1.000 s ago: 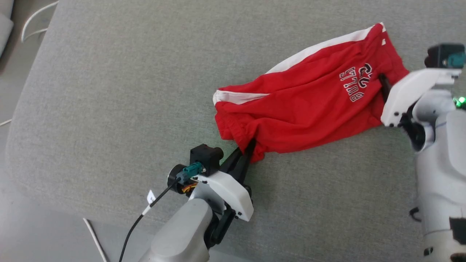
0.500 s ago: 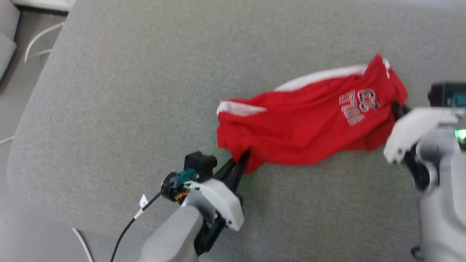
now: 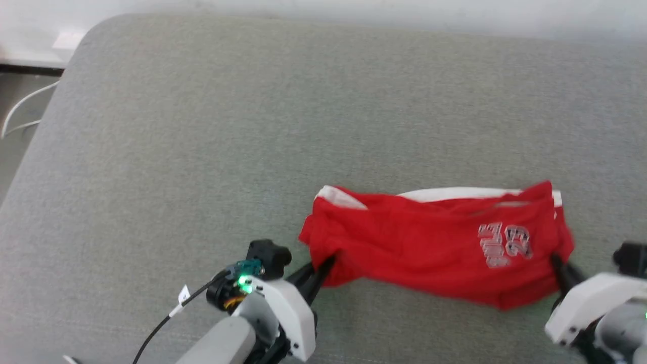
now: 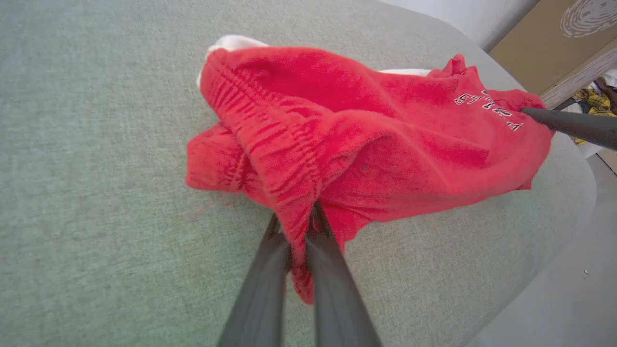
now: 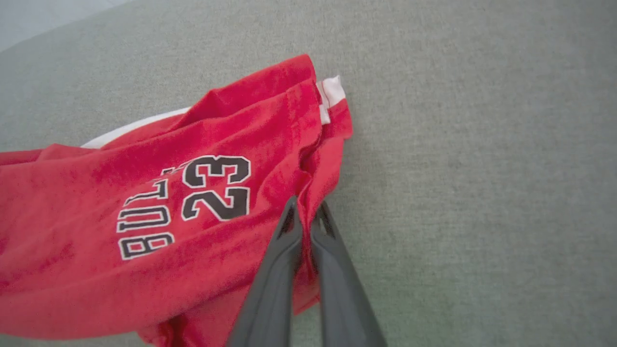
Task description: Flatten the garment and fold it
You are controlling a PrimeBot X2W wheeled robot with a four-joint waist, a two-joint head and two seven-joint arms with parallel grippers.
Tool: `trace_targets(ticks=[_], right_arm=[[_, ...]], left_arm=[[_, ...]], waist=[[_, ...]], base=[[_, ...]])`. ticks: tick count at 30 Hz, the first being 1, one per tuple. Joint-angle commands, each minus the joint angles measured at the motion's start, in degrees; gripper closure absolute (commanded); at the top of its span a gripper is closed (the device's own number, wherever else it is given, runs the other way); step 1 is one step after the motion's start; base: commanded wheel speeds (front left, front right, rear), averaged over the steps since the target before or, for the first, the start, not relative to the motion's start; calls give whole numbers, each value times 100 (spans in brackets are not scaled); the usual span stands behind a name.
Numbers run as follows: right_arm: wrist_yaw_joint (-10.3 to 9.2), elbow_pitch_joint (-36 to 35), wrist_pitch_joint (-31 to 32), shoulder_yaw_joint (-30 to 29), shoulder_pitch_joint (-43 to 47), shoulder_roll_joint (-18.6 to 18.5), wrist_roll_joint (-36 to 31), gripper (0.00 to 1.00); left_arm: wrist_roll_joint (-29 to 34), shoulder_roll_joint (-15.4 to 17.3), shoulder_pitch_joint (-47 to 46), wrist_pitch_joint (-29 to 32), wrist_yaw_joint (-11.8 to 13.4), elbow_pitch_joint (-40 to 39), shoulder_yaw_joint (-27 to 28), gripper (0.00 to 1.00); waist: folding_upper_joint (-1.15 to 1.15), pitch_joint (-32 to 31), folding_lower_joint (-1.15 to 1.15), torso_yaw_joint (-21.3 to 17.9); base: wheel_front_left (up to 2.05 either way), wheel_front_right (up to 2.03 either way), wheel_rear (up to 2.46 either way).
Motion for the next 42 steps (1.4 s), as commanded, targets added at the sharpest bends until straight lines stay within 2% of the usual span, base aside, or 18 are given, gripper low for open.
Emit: trace_targets(ticks=[1, 2, 3, 4, 8, 13, 17, 21, 24, 27, 34, 42], right_arm=[[-5, 143, -42, 52, 118, 13, 147, 100], [-5, 253, -55, 91, 166, 13, 168, 93], [-5, 361, -70, 135, 198, 13, 165, 25], [-5, 460, -97, 157, 207, 13, 167, 0], [-5, 653, -344, 159, 203, 14, 175, 0], [-5, 496, -739, 133, 355, 14, 75, 0], [-5, 243, -1093, 108, 461, 14, -5, 0], [-5, 87, -1447, 13, 467, 14, -179, 0], [-5, 69, -1647, 33, 404, 14, -226, 0], [-5, 149, -1746, 65, 317, 15, -313, 0], [-5, 734, -1600, 187, -48, 15, -431, 0], [-5, 1851, -903, -78, -749, 15, -609, 0]], left_arm=[[-70, 90, 133, 121, -16, -64, -26, 100], [-127, 113, 185, 212, -16, -90, -29, 80], [-170, 133, 228, 292, -7, -114, -34, 32], [-204, 153, 266, 362, 2, -137, -40, 0], [-350, 222, 438, 473, 38, -277, -7, 0], [-520, 406, 745, 365, 138, -611, 166, 0], [-515, 588, 938, -224, 279, -1040, 501, 0], [-207, 700, 956, -970, 664, -1182, 911, 0], [49, 606, 894, -1177, 891, -1230, 1325, 0], [484, 359, 831, -1197, 968, -1477, 1938, 0], [1537, -265, 948, -1200, 716, -1654, 3090, 0], [2140, -711, 1020, -1201, 320, -1525, 3756, 0]], waist=[[0, -38, 1, -126], [0, -38, 1, -151], [0, -38, 1, -168], [0, -45, 1, -186], [0, -157, 1, -226], [0, -337, 1, -214], [0, -409, 1, -194], [0, -472, 1, -146], [0, -505, 1, -121], [0, -521, 1, -109], [0, -524, 1, -149], [0, -470, 1, -153]], base=[[0, 0, 0], [0, 0, 0], [0, 0, 0], [0, 0, 0], [0, 0, 0], [0, 0, 0], [0, 0, 0], [0, 0, 0], [0, 0, 0], [0, 0, 0], [0, 0, 0], [0, 0, 0]])
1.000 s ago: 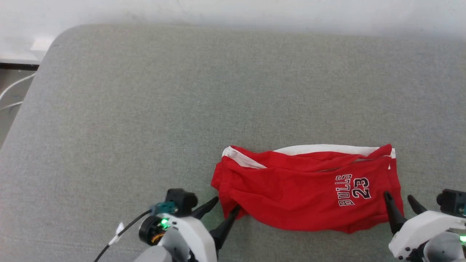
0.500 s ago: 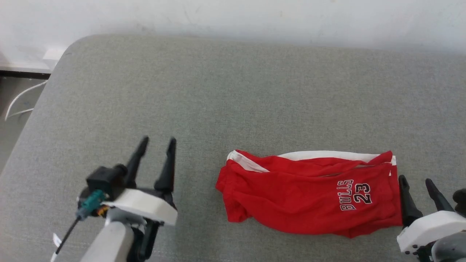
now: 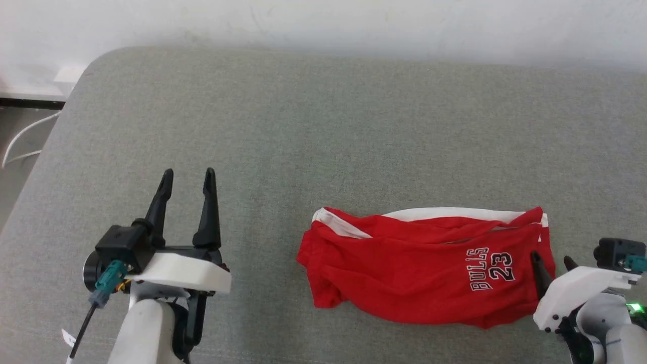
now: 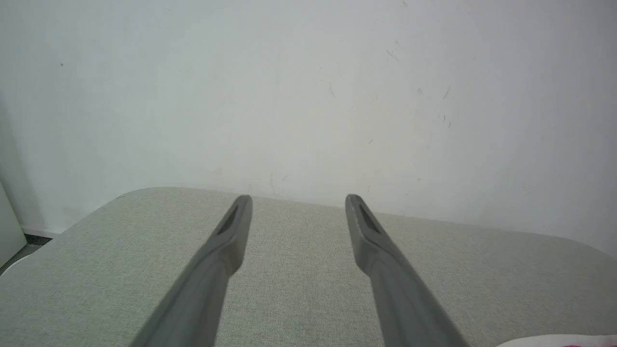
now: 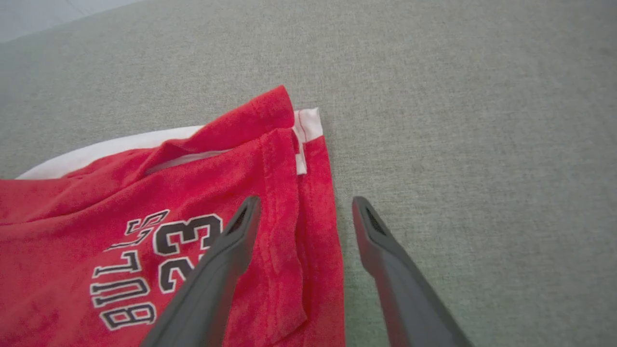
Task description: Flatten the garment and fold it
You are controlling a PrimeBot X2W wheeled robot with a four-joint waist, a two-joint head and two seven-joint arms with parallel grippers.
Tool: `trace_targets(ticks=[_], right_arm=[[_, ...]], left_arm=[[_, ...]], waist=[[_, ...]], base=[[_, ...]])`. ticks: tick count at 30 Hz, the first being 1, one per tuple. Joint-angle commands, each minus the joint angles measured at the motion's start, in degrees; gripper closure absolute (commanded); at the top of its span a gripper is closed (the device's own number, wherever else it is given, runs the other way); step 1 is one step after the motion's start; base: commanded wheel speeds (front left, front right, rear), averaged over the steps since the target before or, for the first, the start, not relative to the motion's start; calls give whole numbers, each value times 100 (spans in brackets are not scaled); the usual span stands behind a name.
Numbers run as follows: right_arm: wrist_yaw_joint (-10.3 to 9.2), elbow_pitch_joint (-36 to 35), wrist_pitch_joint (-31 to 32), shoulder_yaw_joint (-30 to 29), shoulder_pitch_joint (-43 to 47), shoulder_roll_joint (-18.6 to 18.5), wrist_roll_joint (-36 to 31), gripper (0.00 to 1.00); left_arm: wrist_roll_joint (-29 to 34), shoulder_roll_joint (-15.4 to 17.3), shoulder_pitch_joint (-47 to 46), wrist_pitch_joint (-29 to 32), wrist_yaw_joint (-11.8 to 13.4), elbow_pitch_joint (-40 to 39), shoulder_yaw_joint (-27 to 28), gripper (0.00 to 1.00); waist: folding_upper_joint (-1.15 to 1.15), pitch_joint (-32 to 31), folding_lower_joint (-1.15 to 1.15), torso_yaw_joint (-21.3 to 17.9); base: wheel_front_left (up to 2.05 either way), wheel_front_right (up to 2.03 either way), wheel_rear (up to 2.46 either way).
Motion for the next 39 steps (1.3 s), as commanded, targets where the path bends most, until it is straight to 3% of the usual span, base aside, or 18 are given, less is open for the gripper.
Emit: trace_targets(ticks=[1, 8, 9, 10, 11, 12, 18, 29, 33, 39], right_arm=[[-4, 265, 237, -86, -240, 8, -80, 0], [-4, 930, 1201, -9, -515, 8, 87, 0], [-4, 959, 1321, 57, -519, 8, 158, 34], [-4, 958, 1395, 106, -517, 8, 234, 56], [-4, 932, 1438, 161, -508, 8, 307, 88], [-4, 880, 1438, 192, -496, 8, 379, 100], [-4, 339, 1155, 97, -357, 8, 303, 100], [-4, -732, 1110, -1078, -13, 2, -879, 100], [-4, -1304, 1481, -861, 233, 5, -865, 100], [-4, -2863, 2514, 136, 822, 7, -374, 100]], left_arm=[[128, -83, 99, -26, -112, 34, 116, 0], [310, -248, 74, -27, -303, 80, 282, 0], [324, -266, 72, -27, -326, 87, 301, 0], [337, -281, 70, -27, -348, 95, 319, 0], [348, -293, 68, -27, -368, 100, 337, 0], [359, -304, 68, -27, -386, 104, 355, 0], [458, -344, 78, -27, -457, 125, 402, 0], [506, -370, 130, -27, -511, 163, 452, 0], [491, -373, 132, -27, -523, 184, 420, 0], [482, -374, 93, -27, -535, 227, 333, 0]], waist=[[0, 34, 0, 35], [0, 108, 0, 135], [0, 115, 0, 145], [0, 122, 0, 150], [0, 128, 0, 152], [0, 134, 0, 151], [0, 131, 0, 130], [0, 60, 0, 157], [0, 51, 0, 219], [0, 67, 0, 335]], base=[[0, 0, 0], [0, 0, 0], [0, 0, 0], [0, 0, 0], [0, 0, 0], [0, 0, 0], [0, 0, 0], [0, 0, 0], [0, 0, 0], [0, 0, 0]])
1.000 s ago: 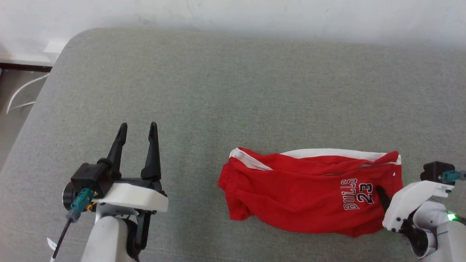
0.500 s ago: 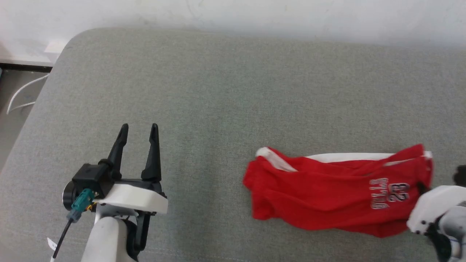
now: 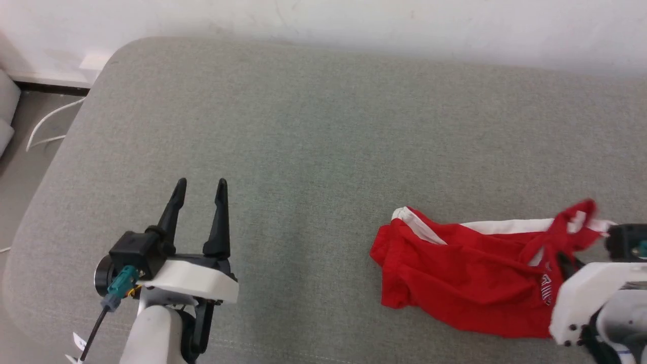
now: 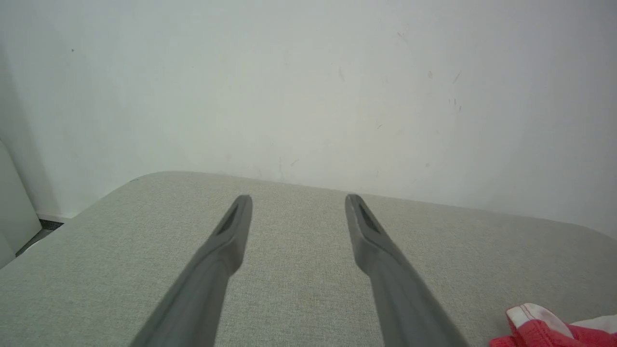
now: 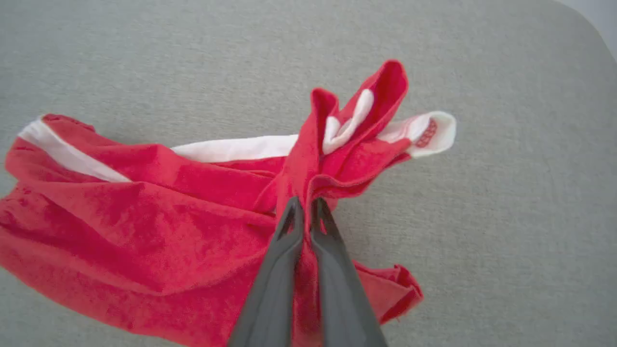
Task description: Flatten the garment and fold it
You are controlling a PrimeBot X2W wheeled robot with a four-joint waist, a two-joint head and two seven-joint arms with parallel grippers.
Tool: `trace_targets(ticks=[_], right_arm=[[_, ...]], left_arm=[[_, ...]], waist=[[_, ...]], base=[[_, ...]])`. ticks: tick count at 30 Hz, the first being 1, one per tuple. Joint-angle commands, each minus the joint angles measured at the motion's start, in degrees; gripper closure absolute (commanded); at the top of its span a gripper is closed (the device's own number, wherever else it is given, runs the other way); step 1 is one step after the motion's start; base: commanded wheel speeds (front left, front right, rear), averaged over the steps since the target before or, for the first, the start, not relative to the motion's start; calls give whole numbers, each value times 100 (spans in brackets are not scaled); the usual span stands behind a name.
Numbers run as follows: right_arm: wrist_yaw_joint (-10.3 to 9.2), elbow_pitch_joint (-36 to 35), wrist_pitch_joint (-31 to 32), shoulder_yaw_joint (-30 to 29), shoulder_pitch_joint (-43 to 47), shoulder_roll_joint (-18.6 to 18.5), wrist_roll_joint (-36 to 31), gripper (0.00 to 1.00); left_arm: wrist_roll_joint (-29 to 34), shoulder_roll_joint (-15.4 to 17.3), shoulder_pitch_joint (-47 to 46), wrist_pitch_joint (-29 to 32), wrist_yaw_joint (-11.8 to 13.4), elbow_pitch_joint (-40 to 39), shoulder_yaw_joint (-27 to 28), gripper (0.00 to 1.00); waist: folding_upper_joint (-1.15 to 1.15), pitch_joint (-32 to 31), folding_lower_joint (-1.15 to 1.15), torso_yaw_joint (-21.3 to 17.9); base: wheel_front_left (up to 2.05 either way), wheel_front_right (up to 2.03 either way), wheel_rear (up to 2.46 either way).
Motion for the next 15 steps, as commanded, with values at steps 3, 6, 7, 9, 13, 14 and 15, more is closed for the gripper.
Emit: trace_targets(ticks=[3, 6, 7, 9, 13, 14, 15], right_arm=[[-5, -834, 549, 709, 217, 6, 93, 100], [-5, -1223, 931, 1382, 203, 6, 97, 100], [-5, -1250, 1018, 1564, 143, 6, 75, 100], [-5, -1178, 1132, 1889, -45, 6, -44, 100], [-5, -697, 1116, 2452, -512, 6, -135, 100], [-5, -531, 1083, 2556, -642, 6, -153, 100], [-5, -352, 1049, 2652, -768, 6, -159, 100]], left_arm=[[4, -15, -8, -27, -42, 16, -36, 0], [-17, -15, -36, -27, -47, 20, -47, 0], [-34, -15, -47, -27, -49, 16, -55, 0], [-47, -15, -79, -27, -53, 6, -88, 0], [-79, -15, -135, -27, -57, -18, -145, 0], [-90, -15, -144, -27, -58, -27, -147, 0], [-105, -16, -154, -27, -58, -37, -149, 0]], waist=[[0, 49, 0, 64], [0, 84, 0, 94], [0, 101, 0, 105], [0, 142, 0, 136], [0, 225, 0, 211], [0, 250, 0, 228], [0, 280, 0, 245]], base=[[0, 0, 0], [0, 0, 0], [0, 0, 0], [0, 0, 0], [0, 0, 0], [0, 0, 0], [0, 0, 0]])
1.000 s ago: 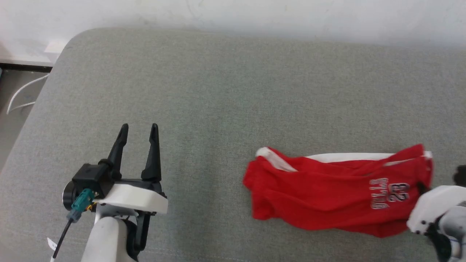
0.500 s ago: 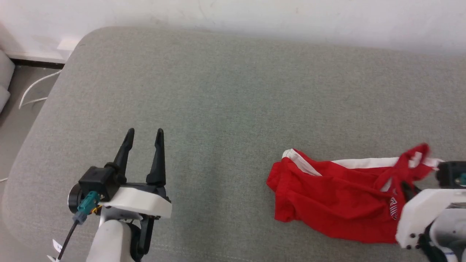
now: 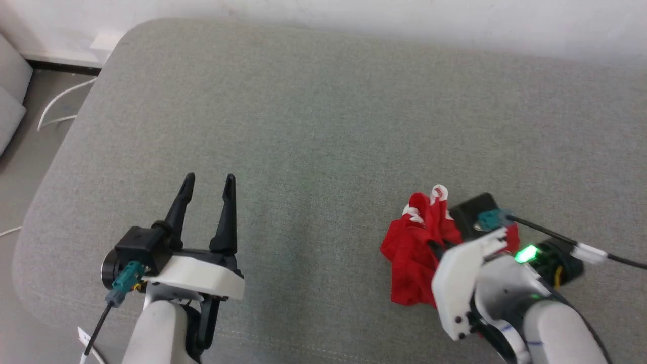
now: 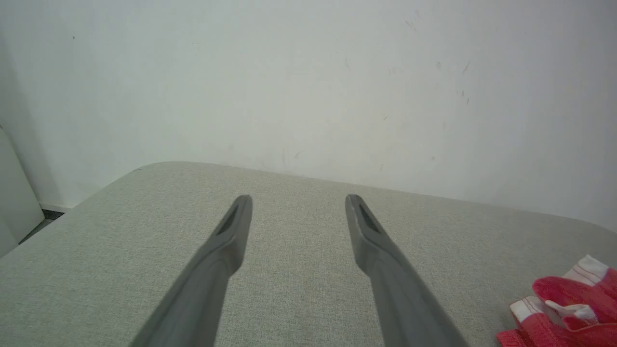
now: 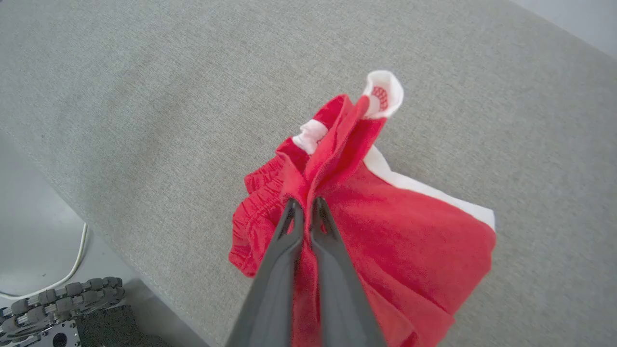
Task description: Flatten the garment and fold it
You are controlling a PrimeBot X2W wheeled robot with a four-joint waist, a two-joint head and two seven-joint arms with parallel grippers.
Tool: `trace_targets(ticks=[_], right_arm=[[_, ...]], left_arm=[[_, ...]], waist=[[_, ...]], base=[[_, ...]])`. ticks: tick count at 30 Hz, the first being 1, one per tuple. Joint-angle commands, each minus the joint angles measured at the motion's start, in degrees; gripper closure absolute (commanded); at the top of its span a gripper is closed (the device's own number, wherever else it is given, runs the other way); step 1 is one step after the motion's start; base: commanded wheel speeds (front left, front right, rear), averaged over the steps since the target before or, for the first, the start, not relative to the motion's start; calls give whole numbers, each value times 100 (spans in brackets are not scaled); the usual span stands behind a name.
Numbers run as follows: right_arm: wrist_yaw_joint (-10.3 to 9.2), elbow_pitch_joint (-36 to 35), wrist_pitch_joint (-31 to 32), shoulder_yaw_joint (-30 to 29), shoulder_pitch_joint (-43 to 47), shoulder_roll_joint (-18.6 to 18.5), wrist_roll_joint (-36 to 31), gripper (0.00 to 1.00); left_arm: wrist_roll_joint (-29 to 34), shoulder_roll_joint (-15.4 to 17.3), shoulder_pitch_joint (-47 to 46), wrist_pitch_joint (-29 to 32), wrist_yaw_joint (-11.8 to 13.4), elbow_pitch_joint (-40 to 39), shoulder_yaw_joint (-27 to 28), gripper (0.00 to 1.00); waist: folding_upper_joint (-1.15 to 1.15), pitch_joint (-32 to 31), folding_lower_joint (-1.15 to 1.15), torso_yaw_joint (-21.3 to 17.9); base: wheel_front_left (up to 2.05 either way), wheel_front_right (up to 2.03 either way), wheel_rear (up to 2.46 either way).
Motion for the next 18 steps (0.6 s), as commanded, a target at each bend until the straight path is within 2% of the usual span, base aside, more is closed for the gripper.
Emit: trace_targets(ticks=[1, 6, 7, 8, 9, 13, 18], right_arm=[[-4, 283, -82, 129, -247, -4, 14, 100], [-4, 1217, -352, 503, -775, -4, 177, 100], [-4, 1367, -431, 563, -851, -4, 243, 85], [-4, 1491, -512, 630, -915, -4, 315, 51], [-4, 1591, -575, 680, -955, -4, 410, 0], [-4, 1591, -977, 730, -971, -4, 1090, 0], [-4, 896, -2047, 325, -655, -4, 2246, 0]], left_arm=[[-58, -11, -103, -27, -18, -31, -9, 0], [-116, -11, -143, -27, 4, -56, -49, 0], [-129, -11, -152, -27, 11, -52, -58, 0], [-142, -11, -162, -27, 16, -50, -67, 0], [-152, -11, -168, -27, 19, -46, -75, 0], [-164, -11, -143, -27, 16, -33, -60, 0], [-158, -11, -62, -27, 13, -40, 6, 0]], waist=[[0, 89, 0, 60], [0, 225, 0, 122], [0, 243, 0, 131], [0, 258, 0, 138], [0, 266, 0, 141], [0, 205, 0, 83], [0, 41, 0, -84]], base=[[0, 0, 0], [0, 0, 0], [0, 0, 0], [0, 0, 0], [0, 0, 0], [0, 0, 0], [0, 0, 0]])
